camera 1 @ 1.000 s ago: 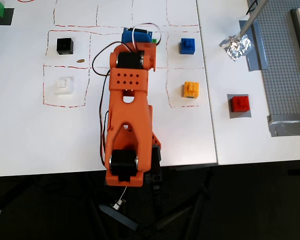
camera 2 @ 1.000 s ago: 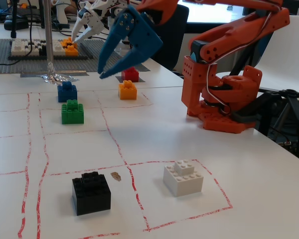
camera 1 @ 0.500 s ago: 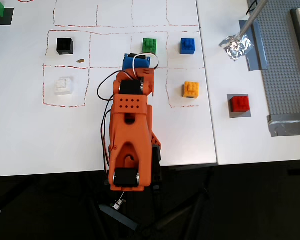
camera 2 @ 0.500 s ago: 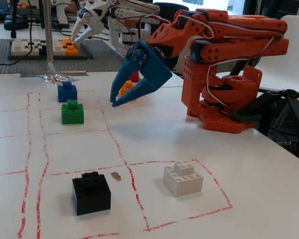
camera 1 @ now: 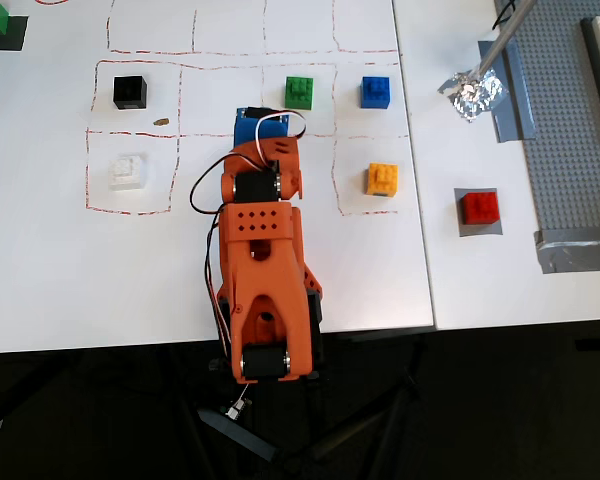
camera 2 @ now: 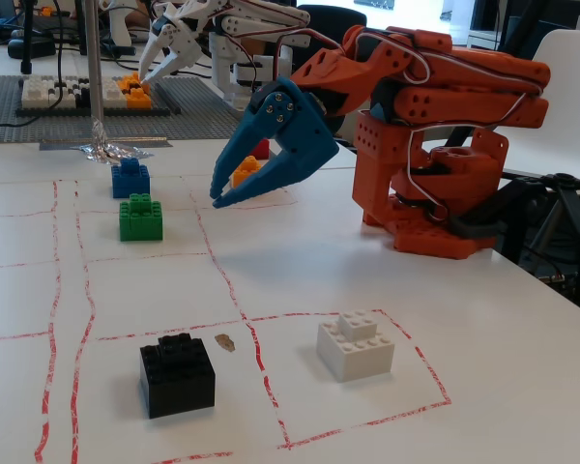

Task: Grab the block and put it in the grey marker

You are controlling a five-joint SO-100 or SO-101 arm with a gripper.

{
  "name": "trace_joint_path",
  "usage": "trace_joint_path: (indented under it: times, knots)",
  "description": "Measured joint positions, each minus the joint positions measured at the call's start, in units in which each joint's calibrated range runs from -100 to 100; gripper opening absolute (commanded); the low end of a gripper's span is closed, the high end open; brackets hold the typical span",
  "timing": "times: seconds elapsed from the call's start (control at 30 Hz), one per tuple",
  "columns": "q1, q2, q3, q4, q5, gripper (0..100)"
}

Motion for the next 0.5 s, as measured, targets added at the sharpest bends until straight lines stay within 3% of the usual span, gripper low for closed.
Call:
trace_joint_path:
  times: [0.5]
  knots:
    - [-3.8,-4.0,0.0,5.6,-0.8,0]
